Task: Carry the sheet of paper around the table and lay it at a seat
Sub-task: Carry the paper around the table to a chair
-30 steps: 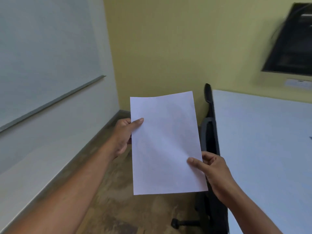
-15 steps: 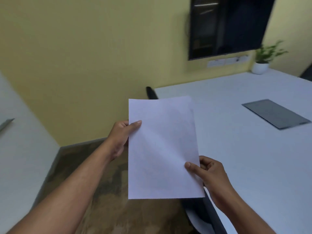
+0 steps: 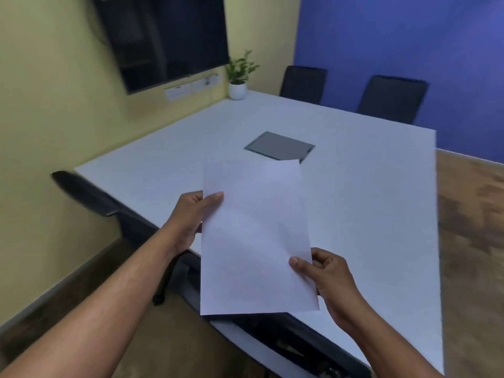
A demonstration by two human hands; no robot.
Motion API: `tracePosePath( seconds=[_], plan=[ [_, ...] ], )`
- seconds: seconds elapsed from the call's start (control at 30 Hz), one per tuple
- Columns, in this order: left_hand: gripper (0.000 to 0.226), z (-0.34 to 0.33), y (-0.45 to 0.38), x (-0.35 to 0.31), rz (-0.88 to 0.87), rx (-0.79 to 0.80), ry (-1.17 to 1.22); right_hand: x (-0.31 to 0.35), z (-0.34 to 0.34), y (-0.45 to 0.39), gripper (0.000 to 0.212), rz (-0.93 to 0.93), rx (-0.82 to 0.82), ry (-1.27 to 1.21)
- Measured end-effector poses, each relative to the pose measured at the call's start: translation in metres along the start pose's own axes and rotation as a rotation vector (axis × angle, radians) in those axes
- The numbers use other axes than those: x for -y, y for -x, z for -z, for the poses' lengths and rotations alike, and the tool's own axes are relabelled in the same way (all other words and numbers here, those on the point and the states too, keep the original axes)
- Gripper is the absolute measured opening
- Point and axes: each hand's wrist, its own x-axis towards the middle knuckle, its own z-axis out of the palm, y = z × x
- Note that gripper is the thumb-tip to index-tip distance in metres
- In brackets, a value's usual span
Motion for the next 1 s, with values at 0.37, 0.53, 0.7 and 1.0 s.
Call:
tracePosePath(
  seconds=[0.37, 0.53, 0.7, 1.0],
  plan=[
    [0.016, -0.076, -0.063, -0.012, -0.011, 0.353, -0.041, -0.003, 0.035, 0.009, 0.019, 0.035, -0.352, -0.138],
    [0.023, -0.099, -0.088, -0.006, 0.018, 0.444, -0.099, -0.012, 0.054, -0.006, 0.021, 0.016, -0.394, -0.207],
    [0.036, -0.098, -0.112, 0.015, 0.155, 0.589, -0.23, -0.028, 0.066, -0.041, 0.019, -0.03, -0.394, -0.241],
    [0.035, -0.097, -0.165, 0.097, 0.261, 0.542, -0.367, -0.08, 0.075, -0.104, 0.018, -0.237, -0.402, -0.077]
  ],
)
